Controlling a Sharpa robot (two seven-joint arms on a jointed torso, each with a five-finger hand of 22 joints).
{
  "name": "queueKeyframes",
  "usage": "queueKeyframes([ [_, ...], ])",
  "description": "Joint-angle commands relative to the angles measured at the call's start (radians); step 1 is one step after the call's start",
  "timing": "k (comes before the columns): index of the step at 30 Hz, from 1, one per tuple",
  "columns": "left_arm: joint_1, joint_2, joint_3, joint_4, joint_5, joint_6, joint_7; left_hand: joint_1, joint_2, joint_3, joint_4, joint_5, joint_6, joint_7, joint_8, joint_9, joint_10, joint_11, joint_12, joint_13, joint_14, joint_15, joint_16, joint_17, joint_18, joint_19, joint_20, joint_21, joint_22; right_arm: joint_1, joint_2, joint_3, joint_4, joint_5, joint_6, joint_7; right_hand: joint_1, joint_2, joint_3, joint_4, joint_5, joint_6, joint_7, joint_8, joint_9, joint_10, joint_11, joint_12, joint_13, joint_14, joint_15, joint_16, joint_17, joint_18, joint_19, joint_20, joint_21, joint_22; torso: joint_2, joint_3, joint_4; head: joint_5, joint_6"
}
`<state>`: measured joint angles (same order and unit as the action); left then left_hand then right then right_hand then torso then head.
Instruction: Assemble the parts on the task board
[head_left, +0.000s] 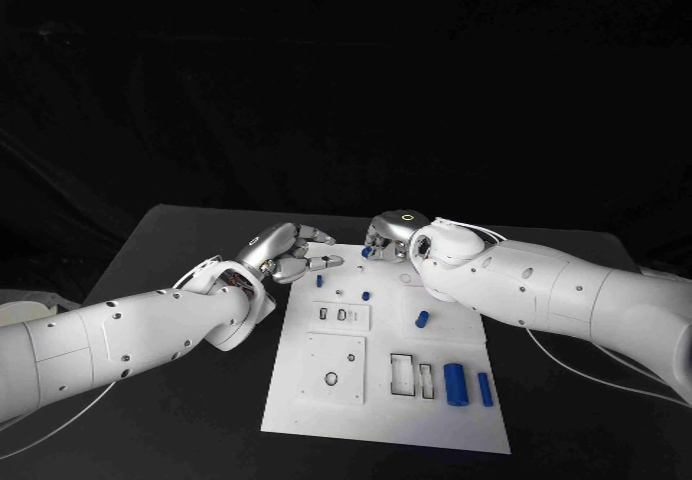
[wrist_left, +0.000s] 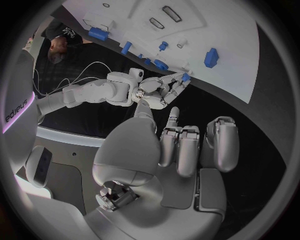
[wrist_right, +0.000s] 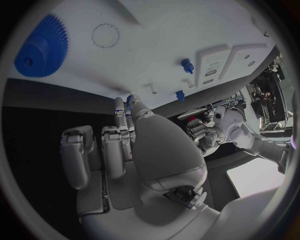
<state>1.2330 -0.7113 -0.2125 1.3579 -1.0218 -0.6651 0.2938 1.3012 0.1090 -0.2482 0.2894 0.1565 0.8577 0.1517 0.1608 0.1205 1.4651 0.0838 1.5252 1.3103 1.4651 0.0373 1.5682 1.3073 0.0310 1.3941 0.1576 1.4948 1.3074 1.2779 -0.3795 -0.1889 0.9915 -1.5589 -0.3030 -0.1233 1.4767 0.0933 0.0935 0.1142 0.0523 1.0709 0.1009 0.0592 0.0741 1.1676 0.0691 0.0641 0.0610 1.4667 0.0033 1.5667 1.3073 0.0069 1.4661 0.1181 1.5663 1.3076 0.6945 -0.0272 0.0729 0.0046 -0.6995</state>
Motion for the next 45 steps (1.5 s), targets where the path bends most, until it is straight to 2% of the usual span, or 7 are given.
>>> queueKeyframes([
  [1, 0.002, -0.001, 0.001, 0.005, -0.006, -0.007, 0.003, 0.008, 0.004, -0.004, 0.001, 0.006, -0.006, 0.001, 0.002, 0.000, 0.043, 0.000, -0.003, 0.152, 0.106, 0.004, 0.003, 0.263, 0.010, -0.006, -0.002, -0.004, 0.118, -0.001, 0.003, -0.001, -0.003, -0.014, 0.025, -0.006, 0.001, -0.009, 0.006, 0.000, 0.004, -0.008, -0.003, 0.004, -0.002, -0.007, -0.002, -0.004, -0.001, 0.104, -0.008, 0.004, 0.264, -0.007, 0.105, -0.008, 0.004, 0.263, 0.000, -0.0002, 0.0001, 0.002, -0.002],
  [14, 0.003, 0.000, 0.001, 0.008, -0.006, -0.008, 0.003, 0.009, 0.005, -0.003, 0.001, 0.006, -0.006, 0.001, 0.002, 0.000, 0.043, 0.000, -0.003, 0.152, 0.106, 0.004, 0.003, 0.263, 0.010, -0.005, -0.002, -0.004, 0.118, -0.004, 0.014, -0.001, -0.010, -0.015, 0.033, -0.014, -0.006, -0.027, 0.015, 0.014, 0.003, -0.064, -0.001, 0.000, -0.010, -0.030, 0.004, -0.004, -0.001, 0.104, -0.007, 0.004, 0.264, -0.007, 0.105, -0.009, 0.004, 0.263, 0.000, -0.0008, 0.0003, 0.002, -0.002],
  [22, 0.004, 0.000, 0.001, 0.006, -0.006, -0.008, 0.001, 0.009, 0.005, -0.003, 0.001, 0.006, -0.006, 0.001, 0.002, 0.000, 0.043, 0.000, -0.003, 0.152, 0.106, 0.004, 0.003, 0.263, 0.010, -0.005, -0.002, -0.004, 0.118, -0.006, 0.009, -0.001, 0.001, -0.014, 0.022, -0.038, -0.050, -0.089, -0.011, 0.026, -0.001, -0.486, -0.023, -0.011, -0.023, -0.125, 0.055, -0.004, 0.000, 0.104, 0.052, 0.004, 0.264, -0.007, 0.105, 0.034, 0.004, 0.263, -0.001, -0.0009, 0.0004, 0.001, -0.001],
  [25, 0.004, 0.002, 0.001, 0.002, -0.006, -0.008, 0.002, 0.009, 0.005, -0.003, 0.001, 0.006, -0.006, 0.001, 0.002, 0.000, 0.043, 0.000, -0.003, 0.152, 0.106, 0.004, 0.003, 0.263, 0.010, -0.005, -0.002, -0.004, 0.118, -0.006, 0.000, -0.001, 0.013, -0.012, -0.002, -0.046, -0.066, -0.097, -0.023, 0.026, -0.003, -0.538, -0.025, -0.011, -0.023, -0.151, 0.058, -0.004, 0.001, 0.104, 0.050, 0.004, 0.264, -0.007, 0.105, 0.040, 0.004, 0.263, -0.002, -0.0007, -0.0001, 0.001, -0.003],
  [30, 0.004, 0.007, 0.001, -0.007, -0.006, -0.008, 0.004, 0.010, 0.007, -0.003, 0.001, 0.006, -0.006, 0.001, 0.003, 0.000, 0.043, 0.000, -0.004, 0.151, 0.106, 0.004, 0.003, 0.263, 0.010, -0.007, -0.002, -0.004, 0.117, -0.004, -0.043, -0.001, 0.070, 0.041, -0.066, -0.042, -0.086, -0.100, -0.036, 0.030, -0.004, -0.504, -0.019, -0.001, -0.015, -0.163, 0.046, 0.000, 0.004, 0.104, 0.033, 0.004, 0.264, -0.007, 0.105, 0.033, 0.004, 0.263, -0.003, 0.0002, -0.0012, 0.002, 0.001],
  [34, 0.003, 0.013, 0.001, -0.019, -0.006, -0.009, 0.009, 0.011, 0.007, -0.003, 0.001, 0.006, -0.006, 0.001, 0.003, 0.000, 0.041, 0.000, -0.005, 0.149, 0.106, 0.004, 0.003, 0.263, 0.011, -0.010, -0.002, -0.006, 0.114, 0.010, -0.114, -0.001, 0.158, 0.145, -0.118, -0.025, -0.087, -0.082, -0.034, 0.030, -0.003, -0.268, 0.028, 0.071, 0.028, -0.098, 0.034, 0.034, 0.021, 0.104, 0.028, 0.004, 0.264, -0.007, 0.105, 0.025, 0.004, 0.263, -0.007, 0.0014, -0.0023, 0.000, 0.002],
  [45, -0.003, 0.037, -0.001, -0.058, -0.005, -0.013, 0.030, 0.020, 0.011, -0.005, 0.000, 0.009, -0.001, -0.001, 0.008, 0.002, 0.061, -0.002, 0.011, 0.181, 0.106, 0.002, 0.003, 0.263, 0.010, -0.006, -0.003, -0.005, 0.118, 0.057, -0.335, -0.001, 0.370, 0.403, -0.230, 0.075, -0.094, -0.073, -0.044, 0.041, 0.000, -0.225, 0.034, 0.077, 0.056, 0.018, -0.004, 0.219, 0.142, 0.104, 0.004, 0.004, 0.264, -0.007, 0.105, 0.003, 0.004, 0.263, -0.023, 0.0048, -0.0111, -0.019, 0.003],
])
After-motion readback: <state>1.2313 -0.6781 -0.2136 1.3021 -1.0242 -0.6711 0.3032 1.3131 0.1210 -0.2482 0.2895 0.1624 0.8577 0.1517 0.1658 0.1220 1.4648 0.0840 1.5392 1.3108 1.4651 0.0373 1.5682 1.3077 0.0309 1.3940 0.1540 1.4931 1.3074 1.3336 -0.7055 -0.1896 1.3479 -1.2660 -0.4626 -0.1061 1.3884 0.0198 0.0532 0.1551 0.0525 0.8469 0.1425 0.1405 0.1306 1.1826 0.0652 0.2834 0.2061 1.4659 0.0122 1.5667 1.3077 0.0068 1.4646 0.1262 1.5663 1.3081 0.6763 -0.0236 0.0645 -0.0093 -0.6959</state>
